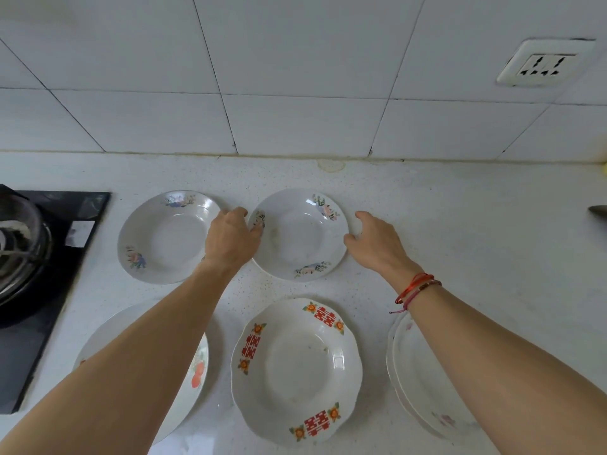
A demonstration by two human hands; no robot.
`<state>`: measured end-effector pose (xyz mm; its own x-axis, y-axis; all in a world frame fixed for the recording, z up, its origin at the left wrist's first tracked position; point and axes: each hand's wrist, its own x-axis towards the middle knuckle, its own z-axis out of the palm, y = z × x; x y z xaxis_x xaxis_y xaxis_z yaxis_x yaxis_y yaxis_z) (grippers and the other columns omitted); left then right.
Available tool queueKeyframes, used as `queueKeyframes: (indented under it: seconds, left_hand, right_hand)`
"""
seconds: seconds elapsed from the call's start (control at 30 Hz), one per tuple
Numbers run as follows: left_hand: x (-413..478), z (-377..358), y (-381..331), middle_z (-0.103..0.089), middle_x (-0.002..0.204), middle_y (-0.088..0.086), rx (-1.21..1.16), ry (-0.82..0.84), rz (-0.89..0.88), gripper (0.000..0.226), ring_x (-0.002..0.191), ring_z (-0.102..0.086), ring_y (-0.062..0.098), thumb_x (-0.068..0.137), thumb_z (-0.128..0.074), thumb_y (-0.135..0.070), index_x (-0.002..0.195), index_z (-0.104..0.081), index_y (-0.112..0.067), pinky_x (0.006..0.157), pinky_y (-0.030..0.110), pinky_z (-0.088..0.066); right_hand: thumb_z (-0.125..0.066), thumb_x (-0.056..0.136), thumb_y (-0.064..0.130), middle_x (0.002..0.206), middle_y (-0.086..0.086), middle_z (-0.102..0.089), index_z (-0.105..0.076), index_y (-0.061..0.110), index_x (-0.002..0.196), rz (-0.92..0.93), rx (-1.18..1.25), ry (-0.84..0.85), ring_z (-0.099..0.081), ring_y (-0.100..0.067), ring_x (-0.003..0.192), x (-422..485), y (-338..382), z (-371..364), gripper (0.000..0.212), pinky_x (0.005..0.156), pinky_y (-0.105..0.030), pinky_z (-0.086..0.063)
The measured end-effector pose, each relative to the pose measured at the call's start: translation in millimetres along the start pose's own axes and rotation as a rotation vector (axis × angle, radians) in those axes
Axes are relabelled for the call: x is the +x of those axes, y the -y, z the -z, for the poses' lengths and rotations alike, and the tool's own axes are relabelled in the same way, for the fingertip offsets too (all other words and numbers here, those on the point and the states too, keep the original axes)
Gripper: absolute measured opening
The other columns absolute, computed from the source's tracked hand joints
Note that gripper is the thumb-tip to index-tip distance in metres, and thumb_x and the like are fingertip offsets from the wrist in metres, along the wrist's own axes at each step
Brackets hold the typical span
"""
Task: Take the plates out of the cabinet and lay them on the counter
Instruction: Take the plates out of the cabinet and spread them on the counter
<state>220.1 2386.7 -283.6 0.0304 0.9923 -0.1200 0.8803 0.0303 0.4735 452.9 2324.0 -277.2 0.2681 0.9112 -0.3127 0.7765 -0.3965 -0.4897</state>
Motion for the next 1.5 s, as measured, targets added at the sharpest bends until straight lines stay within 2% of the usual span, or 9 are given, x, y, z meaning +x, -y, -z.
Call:
queueKeyframes:
  seconds: [0.13,0.23,0.37,0.5,0.8,1.2,1.27,1.4,1.5]
  left_hand:
    - [-23.7,8.1,-6.0,-0.06,0.112,0.02,0.0,0.017,-0.052,0.039,0.098,-0.061,0.035,0.094,-0.057,-0.031,0.119,-0.06,-0.001,0.072,0.034,-0.047]
    - [-44.1,11.5,-12.2,-0.058,0.12,0.021,-0.012,0.031,-0.066,0.043,0.107,-0.058,0.037,0.092,-0.059,-0.029,0.127,-0.057,-0.004,0.088,0.044,-0.05]
    - [-72.2,14.2,-24.6,-0.055,0.13,0.021,-0.051,0.064,-0.111,0.049,0.114,-0.057,0.037,0.092,-0.06,-0.028,0.134,-0.053,-0.004,0.095,0.043,-0.046]
    - [-97.7,12.3,-35.2,-0.055,0.133,0.02,-0.094,0.088,-0.162,0.05,0.114,-0.058,0.035,0.092,-0.061,-0.029,0.134,-0.052,-0.003,0.095,0.042,-0.048]
    - [-148.1,-17.8,-78.1,-0.058,0.121,0.02,-0.14,0.198,-0.256,0.047,0.107,-0.059,0.034,0.089,-0.063,-0.025,0.13,-0.056,-0.003,0.092,0.038,-0.045]
    - [-178.6,-76.7,-132.4,-0.059,0.124,0.016,-0.096,0.346,-0.281,0.05,0.11,-0.058,0.031,0.09,-0.063,-0.034,0.131,-0.055,-0.009,0.096,0.041,-0.048]
    - [-182.2,-84.9,-137.7,-0.062,0.121,0.014,-0.083,0.376,-0.278,0.049,0.109,-0.059,0.03,0.09,-0.063,-0.034,0.131,-0.055,-0.008,0.094,0.038,-0.046]
    - [-189.4,-99.7,-143.9,-0.067,0.114,0.012,-0.084,0.429,-0.259,0.049,0.107,-0.06,0.028,0.091,-0.062,-0.035,0.129,-0.057,-0.005,0.089,0.032,-0.046]
    - [-190.7,-107.3,-147.3,-0.065,0.119,0.014,-0.075,0.439,-0.243,0.047,0.108,-0.061,0.029,0.09,-0.063,-0.029,0.13,-0.057,-0.004,0.089,0.034,-0.048]
  right_hand:
    - [-0.054,0.098,0.026,0.127,-0.015,-0.061,-0.035,0.011,0.15,0.011,-0.013,-0.015,-0.058,-0.031,0.116,-25.0,-5.1,12.8,0.058,0.089,-0.035,-0.046]
    - [-0.053,0.097,0.03,0.125,-0.016,-0.061,-0.032,0.016,0.152,-0.01,-0.017,-0.042,-0.057,-0.032,0.117,-47.6,-16.0,21.6,0.061,0.096,-0.041,-0.049]
    - [-0.052,0.097,0.034,0.131,-0.016,-0.057,-0.032,0.019,0.152,-0.05,-0.025,-0.083,-0.053,-0.03,0.123,-81.3,-32.6,35.3,0.06,0.098,-0.041,-0.047]
    - [-0.051,0.097,0.034,0.131,-0.014,-0.057,-0.033,0.02,0.152,-0.094,-0.025,-0.124,-0.052,-0.029,0.124,-116.0,-53.5,46.5,0.06,0.097,-0.041,-0.047]
    - [-0.052,0.096,0.036,0.135,-0.014,-0.053,-0.035,0.024,0.15,-0.263,0.027,-0.196,-0.051,-0.03,0.125,-189.0,-116.4,67.0,0.058,0.101,-0.041,-0.043]
    - [-0.052,0.096,0.033,0.14,-0.012,-0.051,-0.033,0.022,0.151,-0.403,0.135,-0.214,-0.047,-0.028,0.13,-240.5,-191.7,67.1,0.059,0.106,-0.042,-0.042]
    - [-0.052,0.097,0.031,0.137,-0.012,-0.054,-0.035,0.02,0.15,-0.418,0.155,-0.204,-0.051,-0.028,0.125,-242.9,-198.7,64.7,0.057,0.105,-0.04,-0.043]
    - [-0.054,0.097,0.03,0.126,-0.011,-0.062,-0.041,0.019,0.147,-0.443,0.213,-0.166,-0.057,-0.02,0.094,-243.0,-208.5,53.9,0.052,0.085,-0.028,-0.044]
    - [-0.055,0.096,0.031,0.125,-0.012,-0.064,-0.042,0.019,0.146,-0.461,0.263,-0.133,-0.065,-0.024,0.097,-239.1,-214.4,44.4,0.054,0.088,-0.034,-0.051]
